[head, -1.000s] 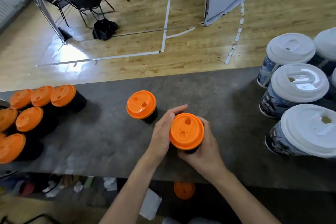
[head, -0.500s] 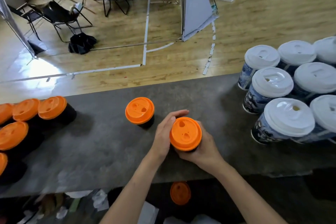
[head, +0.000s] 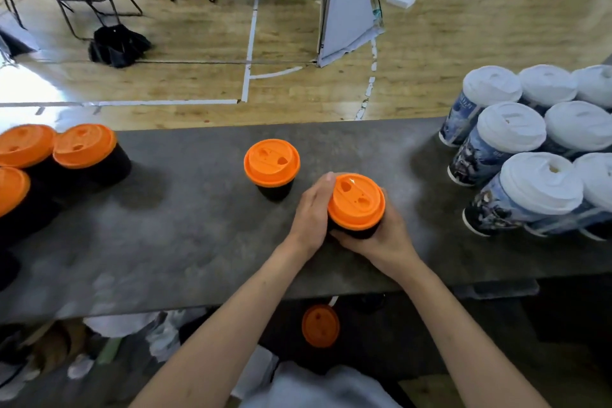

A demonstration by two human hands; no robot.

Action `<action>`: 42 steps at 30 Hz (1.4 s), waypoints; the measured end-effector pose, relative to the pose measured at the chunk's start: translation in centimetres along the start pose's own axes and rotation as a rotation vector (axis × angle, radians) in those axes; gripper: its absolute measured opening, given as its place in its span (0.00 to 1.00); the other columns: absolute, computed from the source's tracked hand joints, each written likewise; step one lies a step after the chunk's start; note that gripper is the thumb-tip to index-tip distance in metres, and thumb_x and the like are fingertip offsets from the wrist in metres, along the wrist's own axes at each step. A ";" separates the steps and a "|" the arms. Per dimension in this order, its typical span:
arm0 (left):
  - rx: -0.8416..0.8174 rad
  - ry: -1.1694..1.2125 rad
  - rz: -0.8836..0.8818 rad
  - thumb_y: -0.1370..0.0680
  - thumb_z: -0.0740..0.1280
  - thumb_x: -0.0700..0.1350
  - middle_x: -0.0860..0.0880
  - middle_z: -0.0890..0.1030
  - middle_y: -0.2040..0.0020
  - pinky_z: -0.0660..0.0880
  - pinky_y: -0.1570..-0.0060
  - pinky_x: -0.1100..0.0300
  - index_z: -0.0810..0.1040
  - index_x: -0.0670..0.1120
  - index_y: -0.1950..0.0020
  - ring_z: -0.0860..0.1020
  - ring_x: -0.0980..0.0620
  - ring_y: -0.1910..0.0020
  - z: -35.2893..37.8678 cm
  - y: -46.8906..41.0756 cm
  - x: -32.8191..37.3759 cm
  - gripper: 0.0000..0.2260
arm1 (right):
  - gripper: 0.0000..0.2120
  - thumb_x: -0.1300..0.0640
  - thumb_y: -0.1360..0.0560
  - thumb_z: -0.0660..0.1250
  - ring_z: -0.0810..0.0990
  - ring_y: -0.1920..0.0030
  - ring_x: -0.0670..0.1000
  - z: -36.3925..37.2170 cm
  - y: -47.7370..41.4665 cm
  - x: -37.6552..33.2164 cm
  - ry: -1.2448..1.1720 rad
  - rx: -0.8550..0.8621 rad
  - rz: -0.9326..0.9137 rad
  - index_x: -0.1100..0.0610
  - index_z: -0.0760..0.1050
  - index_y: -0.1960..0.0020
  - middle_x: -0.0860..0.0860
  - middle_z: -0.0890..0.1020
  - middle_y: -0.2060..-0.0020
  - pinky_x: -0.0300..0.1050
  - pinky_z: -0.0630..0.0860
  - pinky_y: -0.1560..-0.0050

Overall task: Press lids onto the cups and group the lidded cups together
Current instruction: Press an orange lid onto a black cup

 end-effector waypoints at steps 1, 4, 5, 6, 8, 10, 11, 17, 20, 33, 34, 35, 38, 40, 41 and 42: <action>-0.002 0.006 0.009 0.17 0.55 0.58 0.45 0.85 0.42 0.73 0.31 0.49 0.84 0.43 0.40 0.81 0.47 0.38 -0.1 -0.1 0.0 0.25 | 0.38 0.58 0.39 0.85 0.77 0.40 0.37 0.1 0.0 0.0 0.004 0.000 -0.005 0.50 0.70 0.35 0.41 0.79 0.42 0.31 0.72 0.40; -0.014 0.001 0.039 0.17 0.55 0.53 0.46 0.85 0.42 0.73 0.33 0.54 0.83 0.43 0.41 0.81 0.50 0.39 -0.2 -0.2 0.1 0.21 | 0.38 0.61 0.39 0.85 0.77 0.41 0.34 0.3 0.0 0.3 0.020 -0.004 -0.023 0.51 0.70 0.35 0.41 0.79 0.43 0.27 0.70 0.42; -0.014 0.005 0.040 0.18 0.55 0.53 0.46 0.85 0.42 0.73 0.34 0.55 0.83 0.43 0.42 0.81 0.50 0.40 -0.2 -0.2 0.0 0.20 | 0.38 0.61 0.39 0.85 0.77 0.42 0.33 0.3 0.0 0.4 0.020 -0.002 -0.022 0.51 0.69 0.35 0.40 0.78 0.43 0.27 0.69 0.42; -0.008 0.007 0.046 0.18 0.55 0.54 0.46 0.85 0.43 0.73 0.35 0.56 0.83 0.44 0.43 0.81 0.51 0.40 -0.3 -0.3 0.0 0.21 | 0.38 0.62 0.39 0.85 0.76 0.42 0.32 0.2 0.0 0.4 0.019 0.005 -0.019 0.51 0.69 0.35 0.40 0.78 0.43 0.26 0.69 0.42; 0.007 -0.006 0.086 0.20 0.55 0.56 0.47 0.85 0.44 0.73 0.36 0.56 0.83 0.44 0.44 0.81 0.53 0.42 -0.4 -0.6 0.2 0.22 | 0.38 0.62 0.39 0.85 0.75 0.42 0.31 0.0 -0.1 0.2 0.018 0.019 -0.037 0.51 0.68 0.35 0.40 0.77 0.44 0.25 0.68 0.42; 0.008 -0.026 0.083 0.20 0.54 0.55 0.50 0.85 0.47 0.74 0.37 0.56 0.83 0.45 0.46 0.81 0.55 0.44 -0.3 -0.7 0.2 0.21 | 0.39 0.60 0.39 0.85 0.74 0.41 0.31 0.3 -0.2 0.4 0.013 0.008 -0.044 0.53 0.68 0.34 0.44 0.77 0.42 0.26 0.67 0.41; 0.006 -0.027 0.078 0.19 0.55 0.54 0.52 0.85 0.49 0.74 0.38 0.56 0.83 0.47 0.47 0.81 0.56 0.46 -0.3 -0.5 0.2 0.19 | 0.40 0.59 0.39 0.85 0.74 0.40 0.32 0.4 -0.1 0.4 0.017 0.011 -0.054 0.54 0.68 0.34 0.47 0.77 0.41 0.26 0.67 0.40; -0.018 -0.037 0.068 0.17 0.54 0.45 0.50 0.85 0.47 0.76 0.41 0.59 0.81 0.49 0.46 0.82 0.54 0.45 -0.2 0.1 0.3 0.15 | 0.41 0.50 0.41 0.86 0.77 0.37 0.40 0.4 0.4 -0.3 0.005 0.006 -0.024 0.56 0.72 0.32 0.48 0.80 0.40 0.34 0.72 0.37; -0.017 -0.017 0.048 0.16 0.54 0.46 0.46 0.85 0.44 0.76 0.39 0.57 0.82 0.45 0.43 0.82 0.51 0.43 -0.4 0.0 0.5 0.16 | 0.38 0.58 0.39 0.85 0.77 0.39 0.33 0.2 0.2 -0.5 0.003 -0.012 -0.020 0.56 0.74 0.33 0.40 0.79 0.42 0.30 0.71 0.38; -0.034 -0.069 0.101 0.15 0.51 0.44 0.42 0.82 0.42 0.76 0.37 0.46 0.77 0.40 0.36 0.81 0.45 0.40 -0.2 0.7 0.4 0.17 | 0.41 0.56 0.38 0.85 0.75 0.38 0.37 0.1 0.4 -0.8 0.027 -0.003 -0.041 0.52 0.69 0.31 0.43 0.76 0.40 0.31 0.70 0.38; -0.040 -0.069 0.107 0.15 0.52 0.45 0.43 0.82 0.42 0.76 0.38 0.44 0.77 0.41 0.37 0.81 0.44 0.41 -0.1 0.7 0.5 0.17 | 0.42 0.58 0.38 0.85 0.75 0.37 0.37 0.0 0.4 -0.9 0.021 -0.002 -0.047 0.52 0.68 0.31 0.41 0.76 0.39 0.32 0.70 0.37; -0.044 -0.068 0.113 0.16 0.52 0.46 0.43 0.82 0.42 0.76 0.38 0.42 0.77 0.41 0.37 0.80 0.43 0.41 0.0 0.8 0.5 0.17 | 0.43 0.58 0.39 0.85 0.75 0.37 0.38 0.0 0.5 -1.0 0.012 -0.003 -0.051 0.53 0.66 0.30 0.40 0.75 0.39 0.33 0.71 0.37; -0.044 -0.077 0.120 0.17 0.53 0.50 0.43 0.82 0.41 0.75 0.37 0.40 0.77 0.43 0.36 0.80 0.43 0.40 0.1 0.8 0.7 0.19 | 0.46 0.53 0.41 0.86 0.76 0.38 0.38 0.1 0.6 -1.1 -0.020 0.008 -0.018 0.53 0.64 0.31 0.34 0.76 0.41 0.31 0.72 0.40; -0.038 -0.080 0.118 0.16 0.53 0.51 0.43 0.81 0.40 0.75 0.36 0.41 0.78 0.45 0.37 0.80 0.44 0.39 0.0 0.8 0.9 0.19 | 0.44 0.53 0.41 0.87 0.78 0.41 0.36 0.1 0.5 -1.0 -0.018 0.005 0.011 0.52 0.66 0.33 0.32 0.77 0.44 0.29 0.72 0.43; -0.034 -0.082 0.116 0.15 0.53 0.51 0.44 0.81 0.40 0.74 0.35 0.42 0.79 0.45 0.37 0.80 0.44 0.38 0.0 0.8 0.9 0.18 | 0.43 0.53 0.41 0.87 0.78 0.42 0.36 0.0 0.5 -0.8 -0.013 -0.003 0.017 0.53 0.66 0.34 0.31 0.78 0.46 0.29 0.72 0.44; -0.030 -0.084 0.117 0.15 0.53 0.49 0.45 0.81 0.40 0.74 0.34 0.43 0.80 0.45 0.37 0.80 0.45 0.38 0.0 0.8 1.0 0.18 | 0.41 0.55 0.41 0.86 0.78 0.43 0.35 0.0 0.5 -0.8 -0.008 -0.011 0.018 0.53 0.67 0.35 0.32 0.78 0.46 0.28 0.72 0.45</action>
Point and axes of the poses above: each hand's wrist, its own y-axis away from the middle knuckle, its own z-axis out of the palm, x = y × z, the point moved 3 cm from there along -y, towards the middle knuckle
